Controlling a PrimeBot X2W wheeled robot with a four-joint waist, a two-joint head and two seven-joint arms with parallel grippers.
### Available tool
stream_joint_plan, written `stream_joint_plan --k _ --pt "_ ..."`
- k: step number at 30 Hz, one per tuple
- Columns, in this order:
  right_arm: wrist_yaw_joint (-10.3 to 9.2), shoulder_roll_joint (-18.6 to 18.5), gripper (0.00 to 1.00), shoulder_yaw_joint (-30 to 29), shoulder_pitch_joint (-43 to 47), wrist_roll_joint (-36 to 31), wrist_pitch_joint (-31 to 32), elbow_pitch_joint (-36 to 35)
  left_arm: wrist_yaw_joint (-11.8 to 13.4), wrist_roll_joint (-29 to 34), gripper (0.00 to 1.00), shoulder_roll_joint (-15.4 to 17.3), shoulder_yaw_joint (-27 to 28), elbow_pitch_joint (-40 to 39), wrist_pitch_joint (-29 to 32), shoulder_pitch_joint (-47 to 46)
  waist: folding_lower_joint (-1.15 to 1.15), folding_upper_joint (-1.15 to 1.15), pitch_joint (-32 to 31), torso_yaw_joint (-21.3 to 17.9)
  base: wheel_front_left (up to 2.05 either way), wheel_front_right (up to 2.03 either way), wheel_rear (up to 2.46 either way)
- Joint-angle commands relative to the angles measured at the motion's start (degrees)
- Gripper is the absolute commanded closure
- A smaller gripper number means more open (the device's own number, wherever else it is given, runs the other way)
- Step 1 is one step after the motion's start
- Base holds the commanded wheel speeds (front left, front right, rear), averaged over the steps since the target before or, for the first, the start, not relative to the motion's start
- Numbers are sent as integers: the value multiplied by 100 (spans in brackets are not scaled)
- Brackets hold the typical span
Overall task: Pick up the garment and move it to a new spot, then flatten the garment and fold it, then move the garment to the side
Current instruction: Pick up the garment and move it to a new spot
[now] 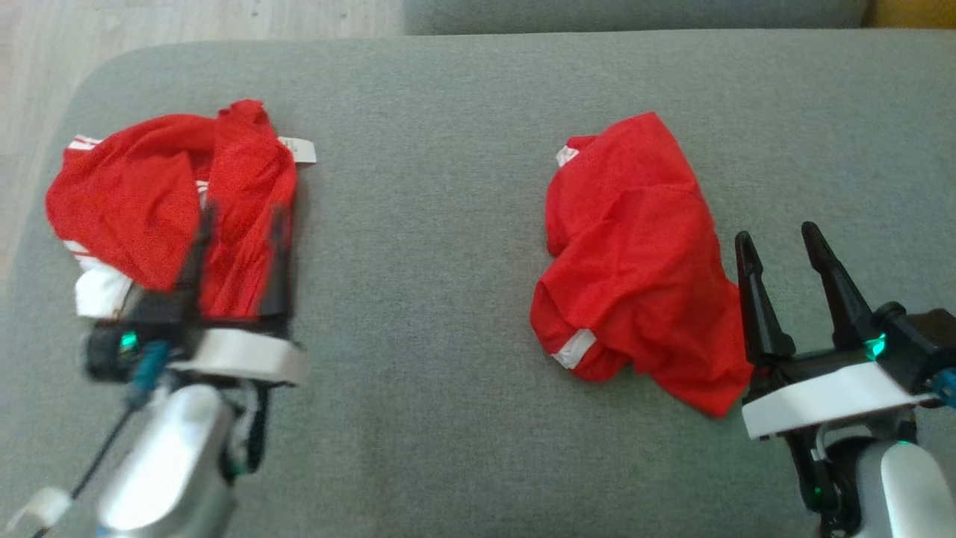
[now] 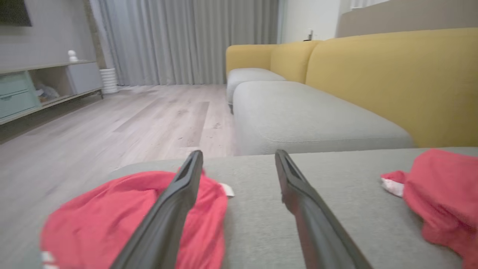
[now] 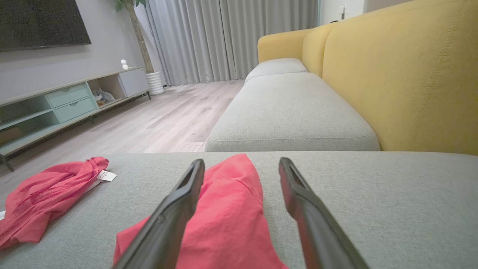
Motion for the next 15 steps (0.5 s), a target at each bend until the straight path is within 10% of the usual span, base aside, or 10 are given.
stream_joint_plan --k 1,15 --pt "-4 -17 0 103 -103 -45 23 -219 68 -64 0 233 332 -206 -69 -75 0 0 -23 47 0 0 0" --pt "-4 -17 0 -31 276 -23 304 -154 -29 -364 0 959 408 -1149 575 930 0 0 -393 55 0 0 0"
